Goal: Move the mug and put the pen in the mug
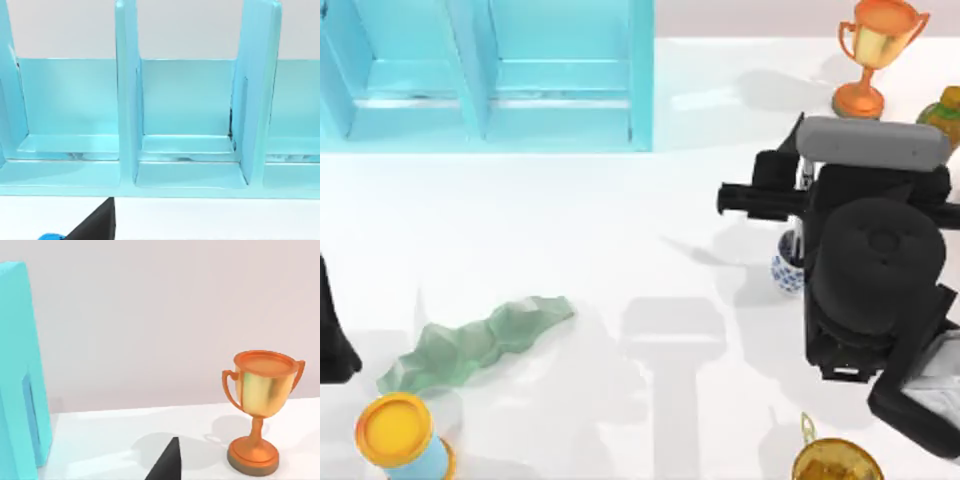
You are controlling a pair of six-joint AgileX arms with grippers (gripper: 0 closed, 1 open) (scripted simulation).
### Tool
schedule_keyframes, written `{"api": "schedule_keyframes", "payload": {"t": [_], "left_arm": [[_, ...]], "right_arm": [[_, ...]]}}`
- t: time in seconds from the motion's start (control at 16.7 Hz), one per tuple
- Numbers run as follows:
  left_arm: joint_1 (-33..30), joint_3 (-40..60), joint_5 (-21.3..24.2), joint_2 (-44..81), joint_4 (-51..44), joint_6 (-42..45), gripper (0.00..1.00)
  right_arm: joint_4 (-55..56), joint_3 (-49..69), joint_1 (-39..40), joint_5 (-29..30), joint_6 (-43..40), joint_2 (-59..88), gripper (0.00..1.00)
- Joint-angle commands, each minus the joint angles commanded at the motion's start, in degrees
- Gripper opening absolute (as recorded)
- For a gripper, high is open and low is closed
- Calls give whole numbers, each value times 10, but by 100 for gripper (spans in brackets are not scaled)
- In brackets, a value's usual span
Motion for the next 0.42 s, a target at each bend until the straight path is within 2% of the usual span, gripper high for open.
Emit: {"api": "schedule_keyframes", "payload": {"t": [0.06, 0.12, 0.42], "left_arm": [[0, 0, 0, 0, 0, 0, 100], [0, 0, 0, 0, 0, 0, 100], [0, 0, 0, 0, 0, 0, 100]], "right_arm": [[0, 0, 0, 0, 0, 0, 98], [0, 0, 0, 0, 0, 0, 100], [0, 0, 0, 0, 0, 0, 100]]}}
